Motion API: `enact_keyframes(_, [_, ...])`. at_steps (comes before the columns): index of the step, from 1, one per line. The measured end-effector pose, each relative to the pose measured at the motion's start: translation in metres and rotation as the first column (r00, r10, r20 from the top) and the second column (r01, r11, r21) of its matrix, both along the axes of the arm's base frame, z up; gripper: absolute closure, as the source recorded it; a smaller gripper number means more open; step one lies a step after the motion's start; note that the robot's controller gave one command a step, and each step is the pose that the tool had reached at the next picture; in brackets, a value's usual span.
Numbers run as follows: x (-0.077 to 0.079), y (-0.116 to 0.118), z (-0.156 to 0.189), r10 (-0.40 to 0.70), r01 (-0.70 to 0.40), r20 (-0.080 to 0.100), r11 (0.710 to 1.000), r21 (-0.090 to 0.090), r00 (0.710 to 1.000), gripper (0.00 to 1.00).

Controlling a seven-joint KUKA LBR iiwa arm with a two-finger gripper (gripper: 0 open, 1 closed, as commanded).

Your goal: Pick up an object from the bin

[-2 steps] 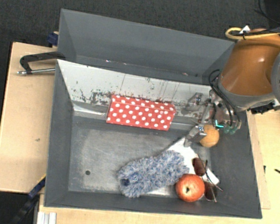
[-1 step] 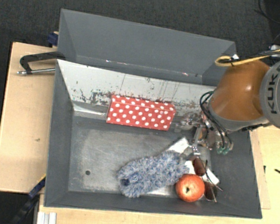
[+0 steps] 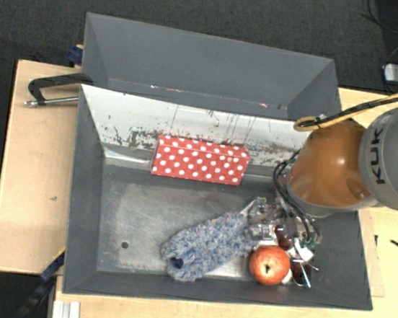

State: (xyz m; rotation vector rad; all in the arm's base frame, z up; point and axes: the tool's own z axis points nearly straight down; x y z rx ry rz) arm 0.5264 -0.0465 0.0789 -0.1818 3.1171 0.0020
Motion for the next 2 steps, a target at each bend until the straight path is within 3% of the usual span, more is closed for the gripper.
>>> enact_keyframes(1, [0.0, 0.0, 0.001, 0.001, -0.001, -0.002, 1.0, 0.0, 1.0, 1.0])
enact_keyframes(2, [0.006, -0.005, 0.153, 0.03, -0.03, -0.013, 1.0, -0.003, 0.999, 1.0])
